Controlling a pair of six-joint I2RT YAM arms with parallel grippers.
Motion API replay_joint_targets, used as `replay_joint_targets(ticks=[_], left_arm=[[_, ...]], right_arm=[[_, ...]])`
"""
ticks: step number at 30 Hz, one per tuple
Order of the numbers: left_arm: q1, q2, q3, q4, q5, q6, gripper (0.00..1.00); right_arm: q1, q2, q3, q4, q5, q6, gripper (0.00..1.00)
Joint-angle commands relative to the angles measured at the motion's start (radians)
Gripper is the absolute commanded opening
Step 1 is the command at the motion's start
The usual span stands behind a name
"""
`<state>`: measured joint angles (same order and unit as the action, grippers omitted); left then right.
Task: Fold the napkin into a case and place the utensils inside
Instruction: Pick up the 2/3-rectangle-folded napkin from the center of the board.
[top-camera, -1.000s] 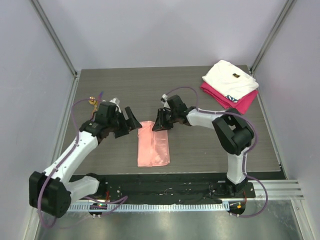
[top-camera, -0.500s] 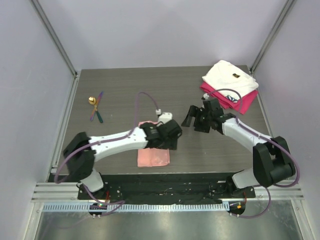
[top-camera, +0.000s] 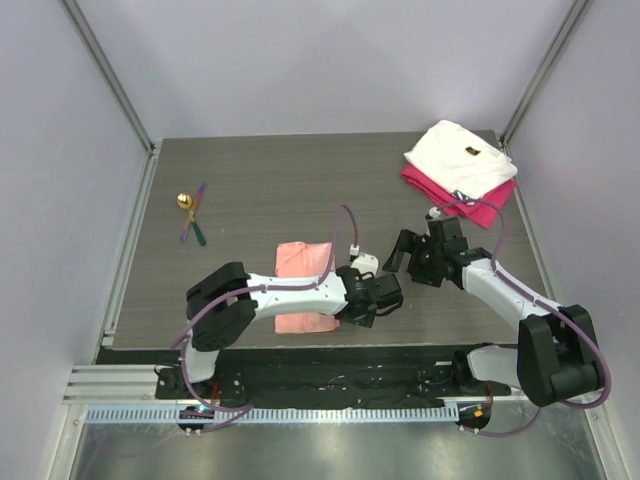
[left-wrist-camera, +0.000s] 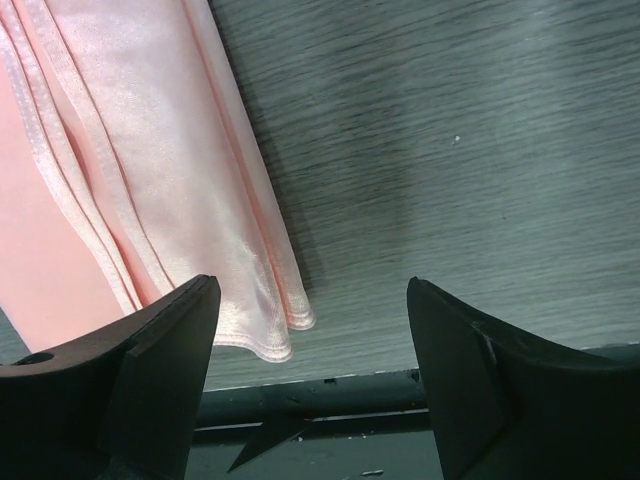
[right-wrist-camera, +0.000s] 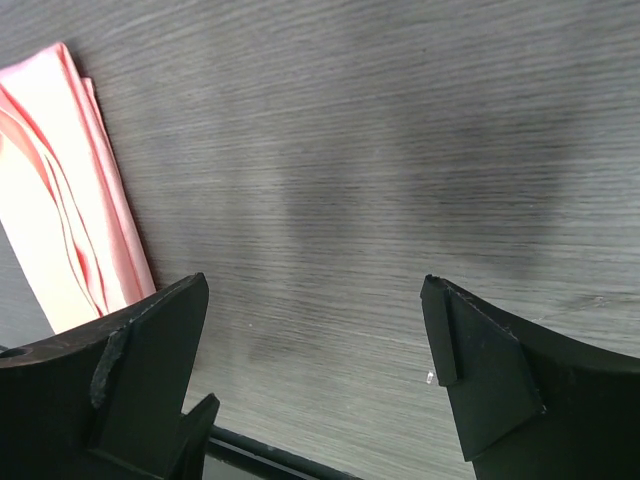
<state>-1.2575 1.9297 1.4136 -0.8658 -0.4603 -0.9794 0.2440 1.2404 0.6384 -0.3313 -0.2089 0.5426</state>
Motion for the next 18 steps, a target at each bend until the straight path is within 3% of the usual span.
replay_joint_targets(ticks=[1, 7, 13, 17, 18], left_arm=[[-0.01, 0.017, -0.005, -0.019, -0.038, -0.057, 0.79], [-0.006, 0.02, -0.048, -0.029, -0.072, -0.091, 0.74], [-0.005, -0.003, -0.099, -0.019, -0.103, -0.107, 0.61], [-0.003, -0.026, -0.116, -0.024, -0.112, -0.108, 0.36], [-0.003, -0.043, -0.131, -0.015, -0.103, -0.107, 0.34]], right_arm=[[-0.002, -0.003, -0.017, 0.051, -0.024, -0.009, 0.97], [-0.002, 0.007, -0.037, 0.095, -0.089, -0.001, 0.9], [0.0, 0.017, -0.063, 0.156, -0.135, 0.017, 0.85], [0.0, 0.059, -0.082, 0.236, -0.213, 0.048, 0.76], [0.001, 0.073, -0.086, 0.251, -0.231, 0.057, 0.74]])
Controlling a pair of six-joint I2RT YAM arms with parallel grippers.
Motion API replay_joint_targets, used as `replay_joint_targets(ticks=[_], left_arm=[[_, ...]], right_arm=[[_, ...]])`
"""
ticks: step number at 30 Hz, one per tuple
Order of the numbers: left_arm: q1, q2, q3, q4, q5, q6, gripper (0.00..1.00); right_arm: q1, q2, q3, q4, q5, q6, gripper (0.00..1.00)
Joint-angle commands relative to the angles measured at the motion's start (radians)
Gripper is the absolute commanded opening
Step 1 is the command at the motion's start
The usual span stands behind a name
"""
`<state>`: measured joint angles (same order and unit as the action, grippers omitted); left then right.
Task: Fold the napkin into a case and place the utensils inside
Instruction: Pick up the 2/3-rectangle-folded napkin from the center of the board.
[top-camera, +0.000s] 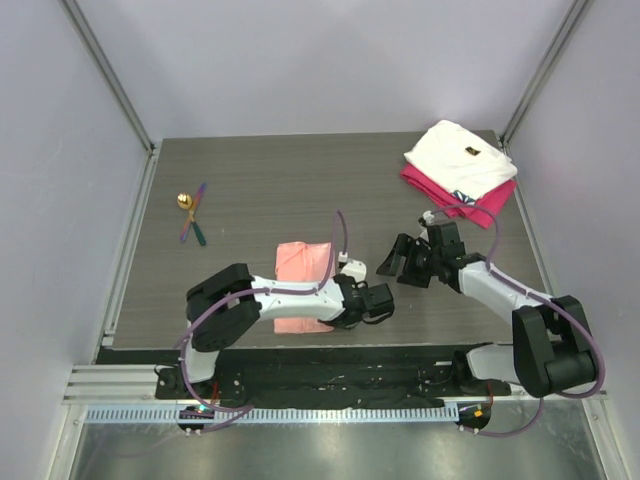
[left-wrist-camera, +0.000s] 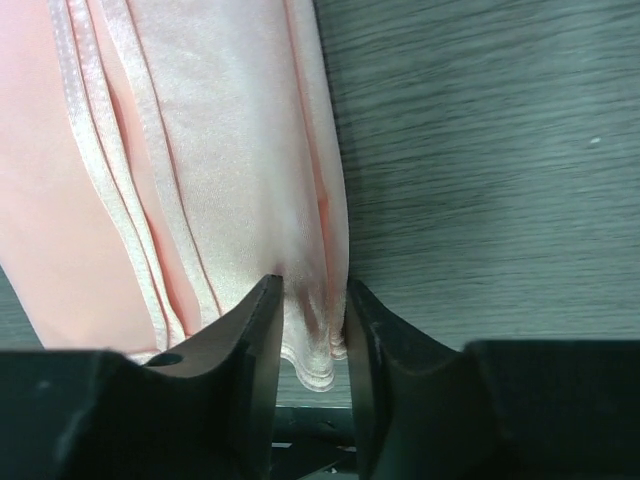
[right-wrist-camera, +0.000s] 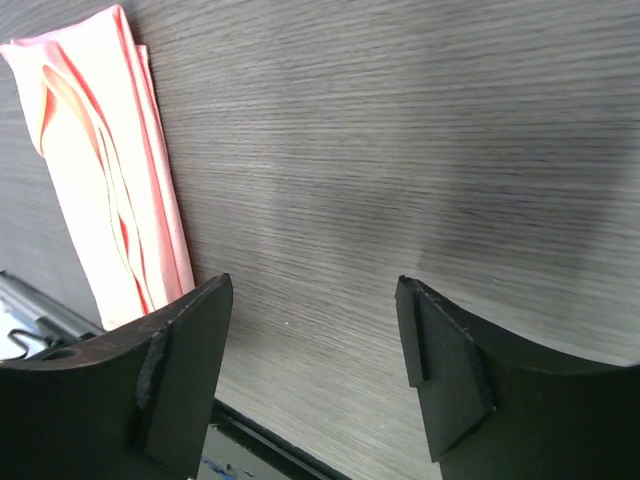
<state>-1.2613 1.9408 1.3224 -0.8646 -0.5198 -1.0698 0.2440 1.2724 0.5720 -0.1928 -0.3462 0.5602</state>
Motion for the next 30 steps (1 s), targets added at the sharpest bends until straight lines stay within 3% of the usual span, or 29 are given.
replay_joint_targets(ticks=[1, 5, 9, 17, 30], left_arm=[[0.0, -0.062, -0.049, -0.005, -0.037, -0.015, 0.31], [0.003, -0.1, -0.078, -0.011, -0.034, -0.024, 0.09], [0.01, -0.137, -0.089, -0.033, -0.048, -0.03, 0.0], [0.022, -0.227, -0.103, -0.045, -0.043, -0.025, 0.0], [0.023, -0.256, -0.124, -0.037, -0.025, -0.029, 0.0]], right_arm=[[0.003, 0.057, -0.024, 0.13, -0.126, 0.049, 0.72], [0.04, 0.09, -0.037, 0.254, -0.18, 0.113, 0.72], [0.104, 0.14, -0.008, 0.32, -0.201, 0.147, 0.75], [0.236, 0.263, 0.041, 0.501, -0.214, 0.263, 0.8], [0.29, 0.443, 0.092, 0.63, -0.232, 0.357, 0.79]])
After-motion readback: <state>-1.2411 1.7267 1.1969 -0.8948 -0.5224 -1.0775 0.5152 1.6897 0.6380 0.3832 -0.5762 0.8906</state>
